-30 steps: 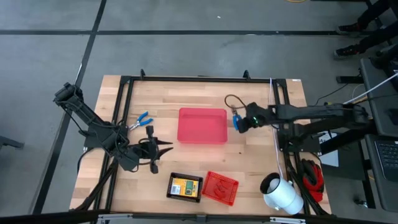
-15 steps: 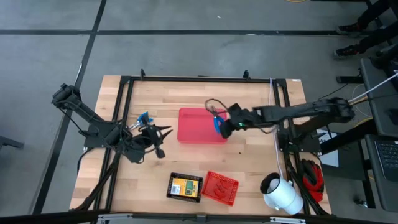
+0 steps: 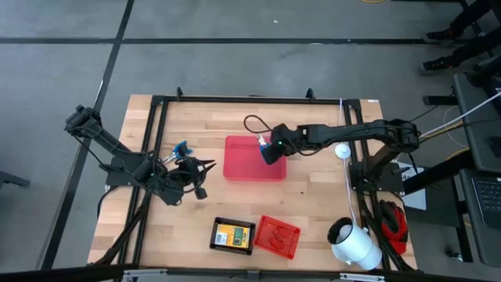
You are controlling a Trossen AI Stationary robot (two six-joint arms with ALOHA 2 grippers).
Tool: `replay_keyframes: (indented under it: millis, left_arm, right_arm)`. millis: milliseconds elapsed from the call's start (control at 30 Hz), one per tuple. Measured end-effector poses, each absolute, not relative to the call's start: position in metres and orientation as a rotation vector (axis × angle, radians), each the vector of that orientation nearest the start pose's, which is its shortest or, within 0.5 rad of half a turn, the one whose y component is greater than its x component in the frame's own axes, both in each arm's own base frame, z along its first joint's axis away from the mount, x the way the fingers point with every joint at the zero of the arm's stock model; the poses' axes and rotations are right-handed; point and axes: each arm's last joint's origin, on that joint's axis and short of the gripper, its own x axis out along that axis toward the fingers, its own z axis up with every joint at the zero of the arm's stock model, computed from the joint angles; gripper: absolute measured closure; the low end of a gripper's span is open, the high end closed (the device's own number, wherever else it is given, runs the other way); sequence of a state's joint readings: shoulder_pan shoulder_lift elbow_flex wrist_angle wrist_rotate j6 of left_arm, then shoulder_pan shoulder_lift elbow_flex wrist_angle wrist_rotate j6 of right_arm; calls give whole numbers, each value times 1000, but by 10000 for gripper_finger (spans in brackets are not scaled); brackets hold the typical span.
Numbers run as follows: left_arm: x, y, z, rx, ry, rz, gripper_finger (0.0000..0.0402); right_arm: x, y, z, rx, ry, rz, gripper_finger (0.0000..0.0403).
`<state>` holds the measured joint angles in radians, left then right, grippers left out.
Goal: Pick & Place School Supplies
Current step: Put the blue paper puncher into the pink bin
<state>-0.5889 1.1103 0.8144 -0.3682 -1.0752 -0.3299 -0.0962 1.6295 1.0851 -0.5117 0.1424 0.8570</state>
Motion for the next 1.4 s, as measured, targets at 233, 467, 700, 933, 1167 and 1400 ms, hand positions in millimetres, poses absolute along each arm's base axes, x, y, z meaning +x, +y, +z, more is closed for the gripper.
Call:
replay_keyframes:
  millis: [233, 467, 700, 933, 1167, 1400]
  left_arm:
    - [187, -104, 271, 197, 381, 551, 347]
    - [158, -87, 256, -9, 426, 710, 354]
    - [147, -69, 240, -183, 654, 861, 359]
    - [171, -20, 237, -315, 1052, 867, 322]
    - [185, 49, 210, -534, 1428, 745, 276]
    - [192, 85, 175, -465, 1661, 651, 265]
  right_arm:
    - [316, -35, 209, 651, 943, -658, 156]
    - [310, -15, 224, 508, 843, -580, 152]
    - [262, 26, 233, 462, 611, -419, 178]
    - [225, 52, 230, 536, 335, -162, 182]
    - [219, 72, 241, 512, 230, -8, 182]
    - [214, 89, 246, 487, 200, 82, 190]
